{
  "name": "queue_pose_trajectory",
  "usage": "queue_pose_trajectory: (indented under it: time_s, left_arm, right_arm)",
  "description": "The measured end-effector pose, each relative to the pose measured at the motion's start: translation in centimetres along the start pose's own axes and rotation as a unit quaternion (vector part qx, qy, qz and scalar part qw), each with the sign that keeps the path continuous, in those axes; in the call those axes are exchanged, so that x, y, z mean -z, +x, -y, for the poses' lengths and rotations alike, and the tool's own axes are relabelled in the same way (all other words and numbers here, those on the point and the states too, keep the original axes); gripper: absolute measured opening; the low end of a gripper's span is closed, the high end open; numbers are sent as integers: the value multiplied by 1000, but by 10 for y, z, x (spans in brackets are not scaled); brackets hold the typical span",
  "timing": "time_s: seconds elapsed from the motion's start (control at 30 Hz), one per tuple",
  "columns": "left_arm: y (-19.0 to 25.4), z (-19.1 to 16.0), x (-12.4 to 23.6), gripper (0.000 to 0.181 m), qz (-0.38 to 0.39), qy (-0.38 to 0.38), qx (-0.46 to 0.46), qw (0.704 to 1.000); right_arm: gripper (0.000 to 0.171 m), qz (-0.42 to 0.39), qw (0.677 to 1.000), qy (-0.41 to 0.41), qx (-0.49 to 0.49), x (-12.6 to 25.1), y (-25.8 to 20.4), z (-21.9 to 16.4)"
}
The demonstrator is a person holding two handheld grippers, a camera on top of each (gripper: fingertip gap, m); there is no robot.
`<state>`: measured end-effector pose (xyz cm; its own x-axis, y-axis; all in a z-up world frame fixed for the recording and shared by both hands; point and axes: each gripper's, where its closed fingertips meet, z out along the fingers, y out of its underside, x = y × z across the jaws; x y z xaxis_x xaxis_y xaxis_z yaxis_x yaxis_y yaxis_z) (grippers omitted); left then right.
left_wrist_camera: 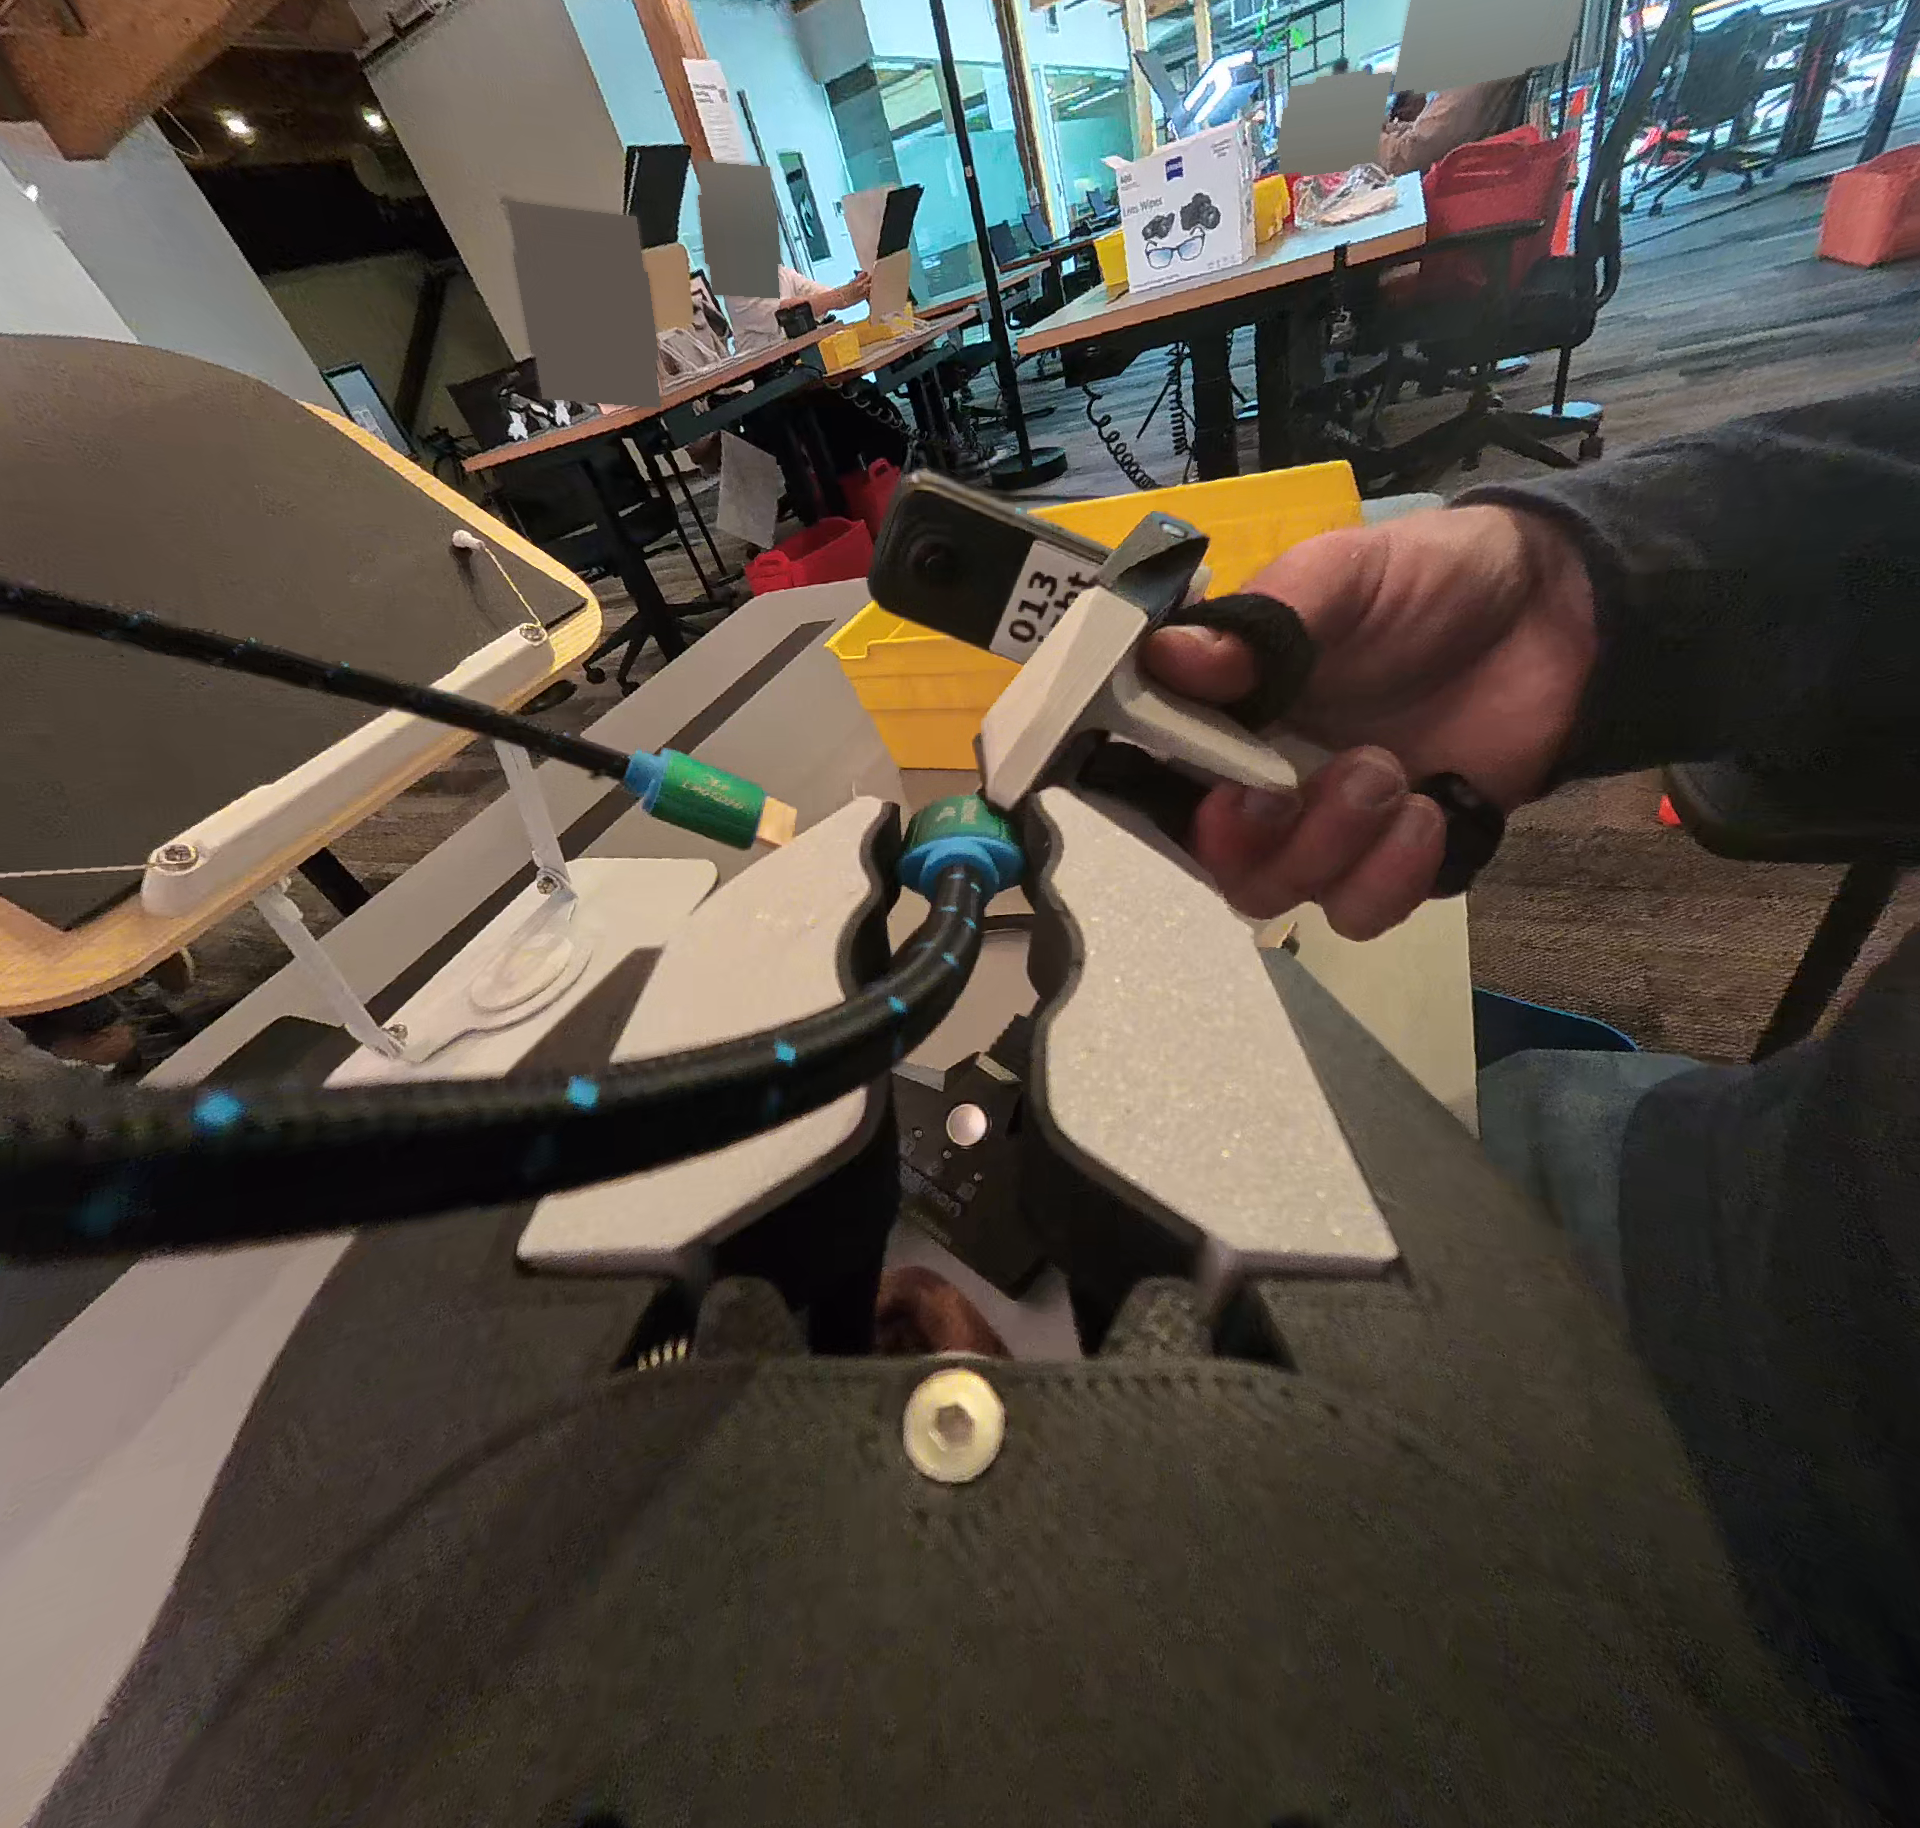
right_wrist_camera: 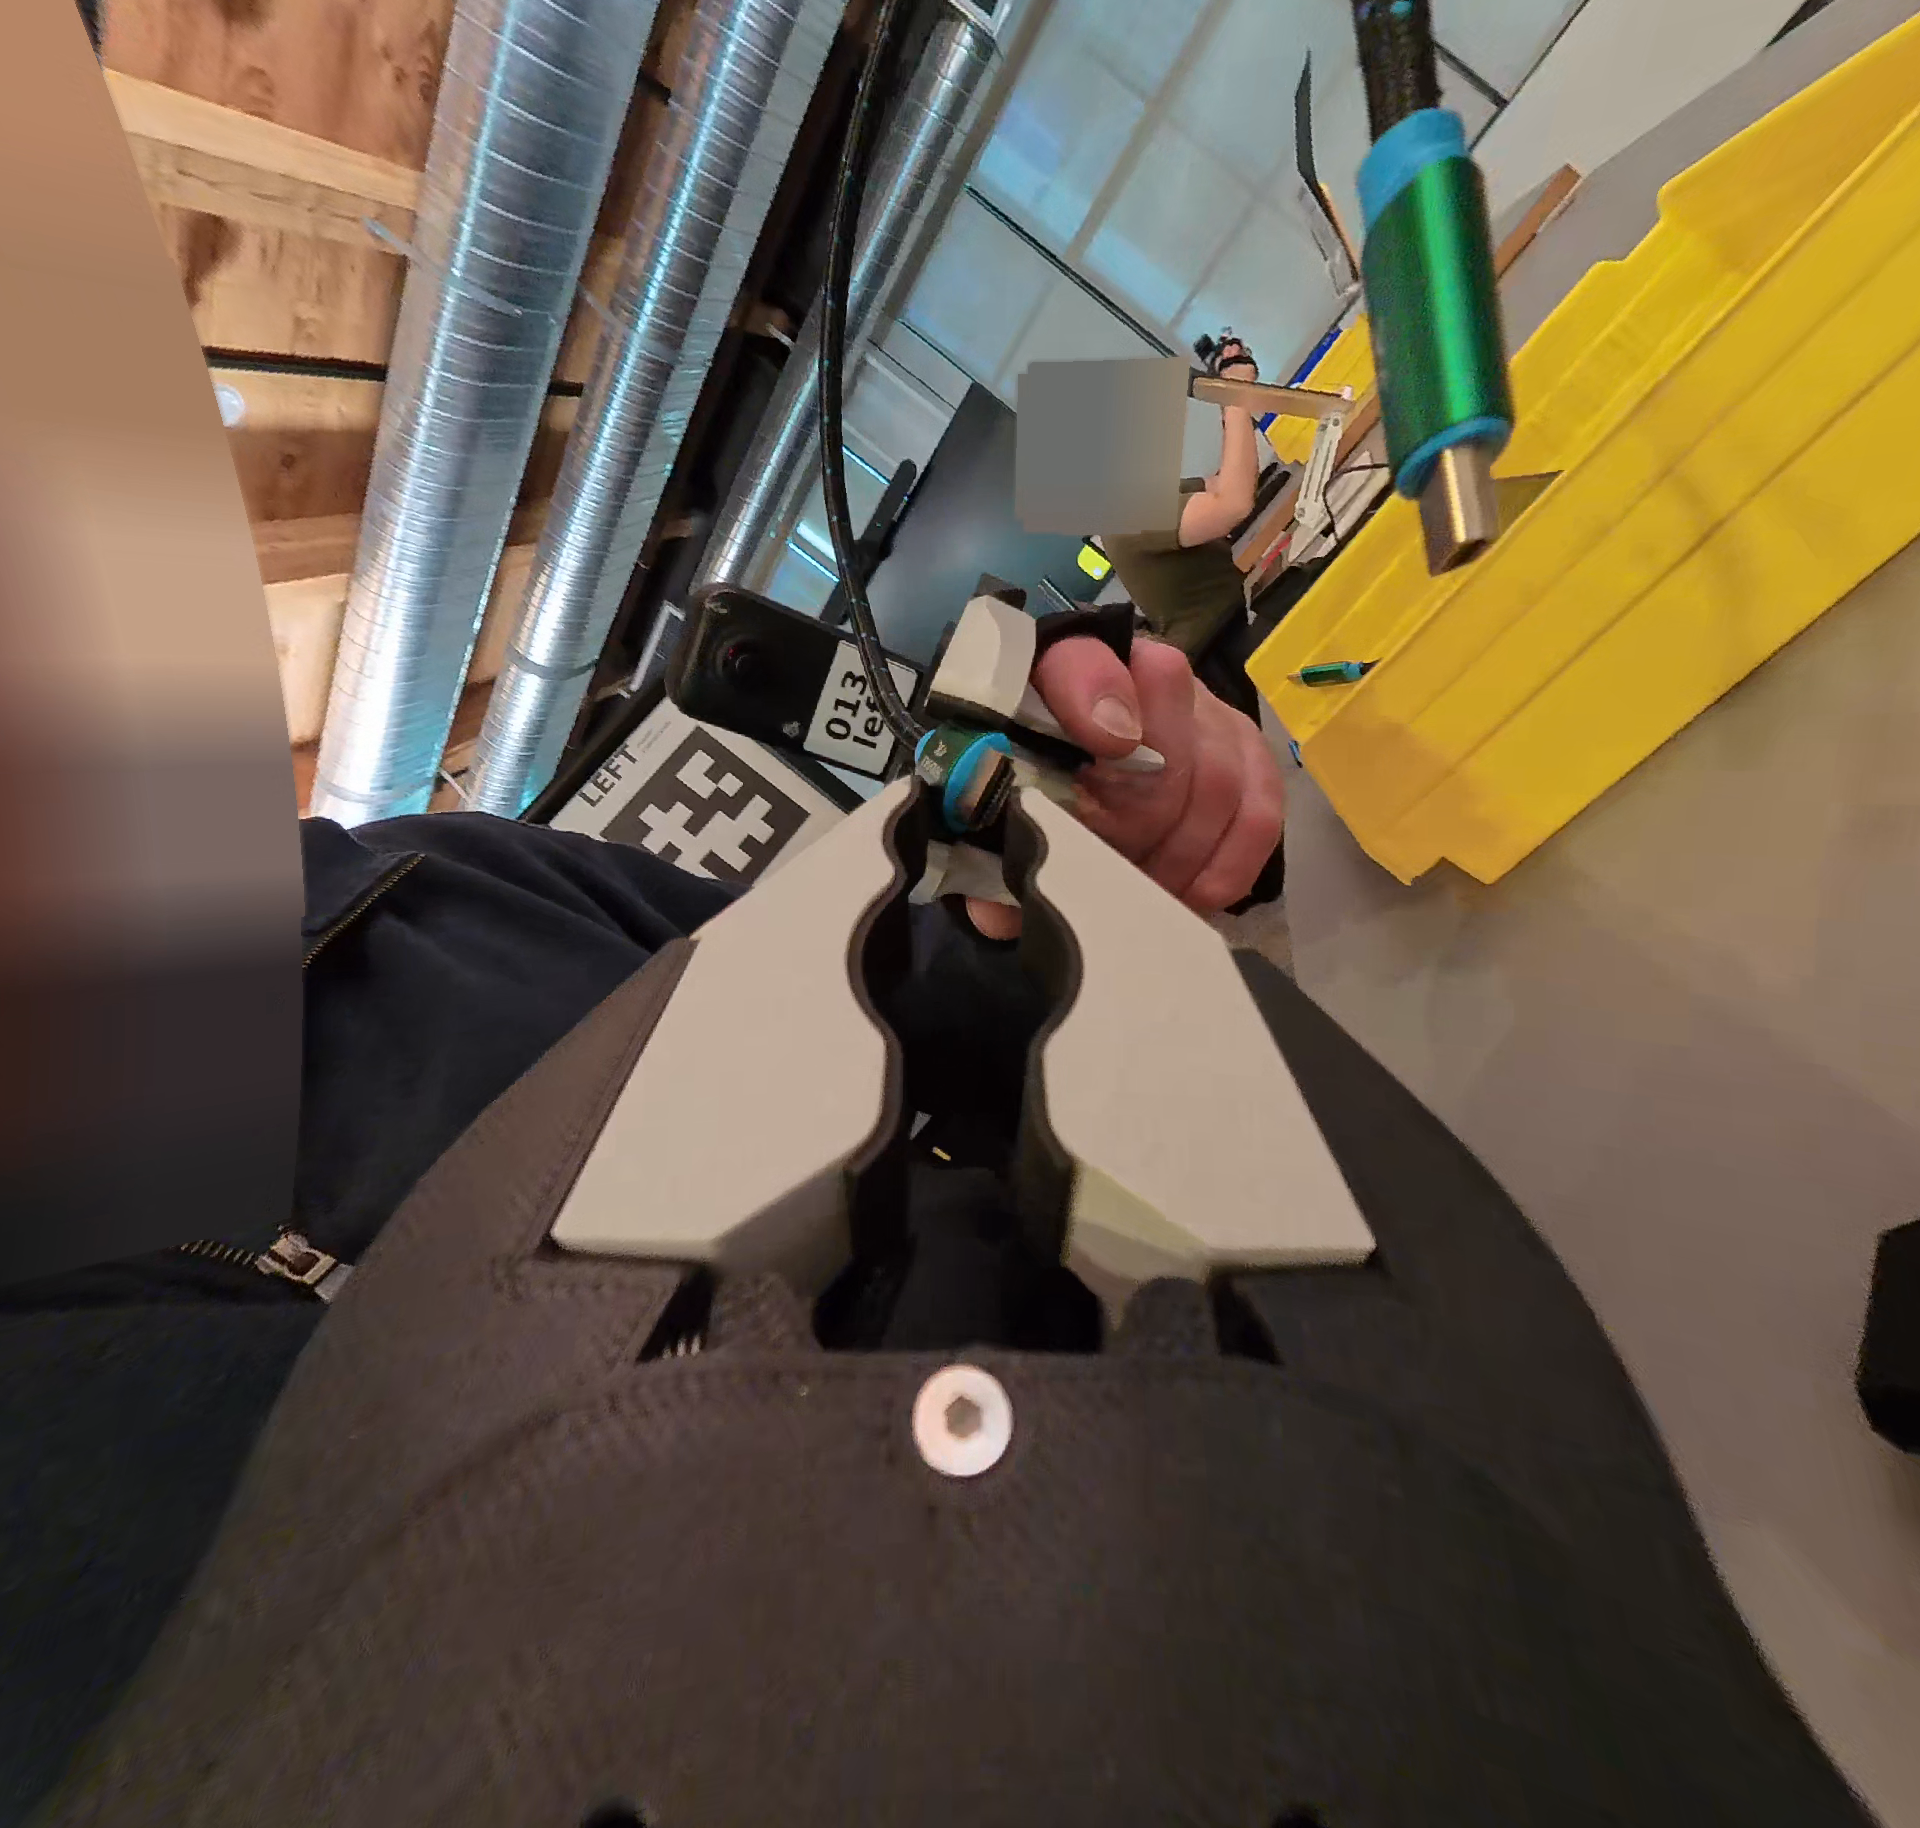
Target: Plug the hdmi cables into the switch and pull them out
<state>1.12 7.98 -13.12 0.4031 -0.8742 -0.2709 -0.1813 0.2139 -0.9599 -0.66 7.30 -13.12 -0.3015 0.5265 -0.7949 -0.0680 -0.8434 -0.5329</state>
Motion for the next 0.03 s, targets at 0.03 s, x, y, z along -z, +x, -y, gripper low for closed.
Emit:
queue_pose_trajectory:
  time_s: [0.03]
  left_arm:
    - [0, 1, 0, 20, 0, 3, 1, 1000]
  right_arm:
    - [11, 5, 1000, 2, -1, -1, -1, 0]
